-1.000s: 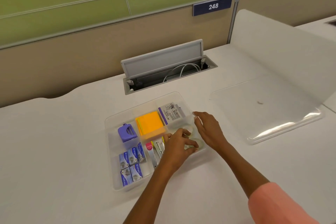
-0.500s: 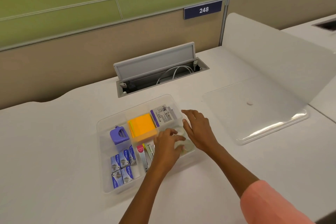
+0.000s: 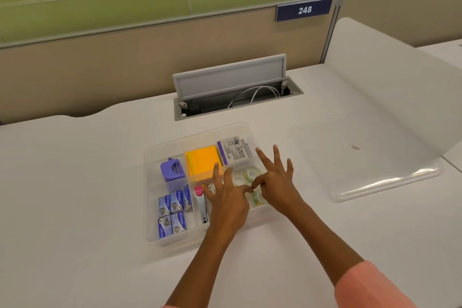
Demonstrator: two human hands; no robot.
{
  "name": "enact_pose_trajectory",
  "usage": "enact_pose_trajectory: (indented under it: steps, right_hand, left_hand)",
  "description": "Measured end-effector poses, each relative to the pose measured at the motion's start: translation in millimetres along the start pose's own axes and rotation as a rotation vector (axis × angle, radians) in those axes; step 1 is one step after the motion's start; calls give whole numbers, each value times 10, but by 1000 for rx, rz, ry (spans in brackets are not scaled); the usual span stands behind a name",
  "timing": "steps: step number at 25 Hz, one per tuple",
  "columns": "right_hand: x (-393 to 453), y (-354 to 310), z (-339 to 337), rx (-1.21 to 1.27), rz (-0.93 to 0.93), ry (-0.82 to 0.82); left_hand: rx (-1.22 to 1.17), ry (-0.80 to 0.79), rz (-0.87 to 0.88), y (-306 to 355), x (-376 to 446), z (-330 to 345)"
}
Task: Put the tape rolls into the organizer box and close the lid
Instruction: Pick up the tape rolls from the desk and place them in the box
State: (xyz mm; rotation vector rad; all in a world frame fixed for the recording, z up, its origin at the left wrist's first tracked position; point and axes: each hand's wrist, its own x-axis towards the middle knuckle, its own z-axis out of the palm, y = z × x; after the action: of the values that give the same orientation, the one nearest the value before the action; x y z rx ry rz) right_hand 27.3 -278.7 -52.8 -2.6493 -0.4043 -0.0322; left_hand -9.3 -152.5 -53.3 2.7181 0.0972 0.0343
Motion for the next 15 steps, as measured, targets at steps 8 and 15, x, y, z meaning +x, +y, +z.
enact_pose_trajectory:
  steps: [8,15]
  right_hand:
    - [-31,-28,27,-71,48,22]
    - [-52,-47,-3,-40,-91,153]
  left_hand:
    - [71,-32,31,-15,-25,-46]
    - [48,47,-40,-18,1,2]
